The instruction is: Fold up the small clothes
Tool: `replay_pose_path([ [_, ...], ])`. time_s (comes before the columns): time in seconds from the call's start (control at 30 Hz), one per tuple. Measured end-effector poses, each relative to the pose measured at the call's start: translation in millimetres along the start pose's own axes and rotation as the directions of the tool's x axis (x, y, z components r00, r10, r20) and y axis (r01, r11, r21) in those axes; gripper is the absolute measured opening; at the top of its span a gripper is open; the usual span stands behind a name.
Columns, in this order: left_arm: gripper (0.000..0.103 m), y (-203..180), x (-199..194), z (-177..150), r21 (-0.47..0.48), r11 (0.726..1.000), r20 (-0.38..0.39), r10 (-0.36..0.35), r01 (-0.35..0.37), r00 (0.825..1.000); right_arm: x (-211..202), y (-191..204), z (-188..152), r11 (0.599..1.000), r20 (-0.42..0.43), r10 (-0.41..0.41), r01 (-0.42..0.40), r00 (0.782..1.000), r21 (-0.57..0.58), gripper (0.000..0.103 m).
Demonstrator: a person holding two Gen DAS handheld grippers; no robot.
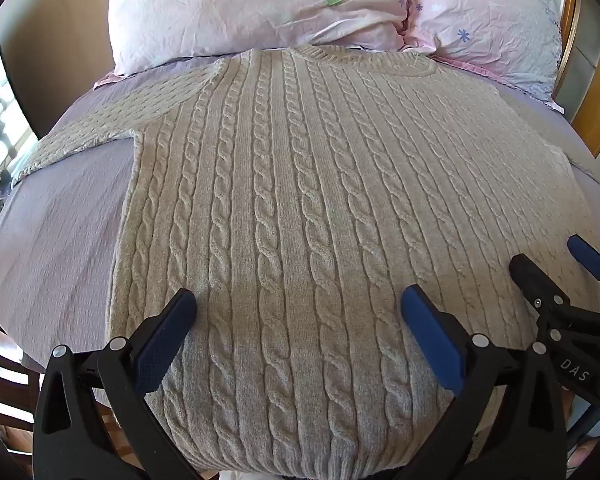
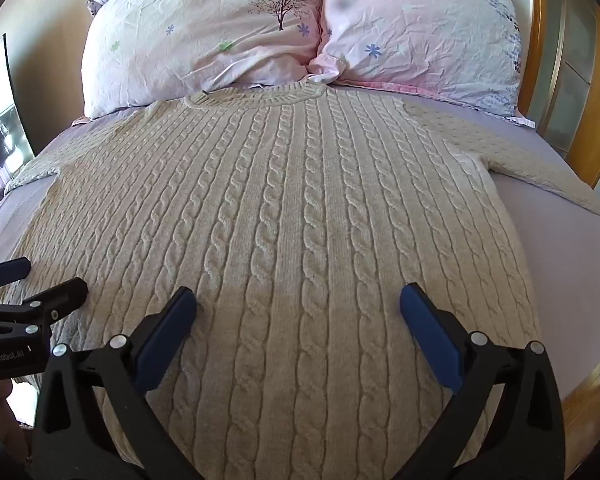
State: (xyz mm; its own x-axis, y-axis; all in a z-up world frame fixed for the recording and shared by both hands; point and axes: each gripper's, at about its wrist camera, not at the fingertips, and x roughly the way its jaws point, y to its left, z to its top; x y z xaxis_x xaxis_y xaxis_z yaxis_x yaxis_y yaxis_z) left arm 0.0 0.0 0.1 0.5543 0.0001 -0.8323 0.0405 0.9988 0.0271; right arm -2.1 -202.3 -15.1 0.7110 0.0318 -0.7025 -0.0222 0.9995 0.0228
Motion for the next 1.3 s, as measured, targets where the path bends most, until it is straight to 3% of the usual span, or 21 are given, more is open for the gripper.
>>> replay_pose_path([
  [1.3,0.102,0.0,-0.4,-0.1,0.001,1.000,0.010,0.000,-0.001,1.000,-1.9,-0.6,-0.1,1.000,0.020,0.000,0.000,1.000,0.000,0.101],
])
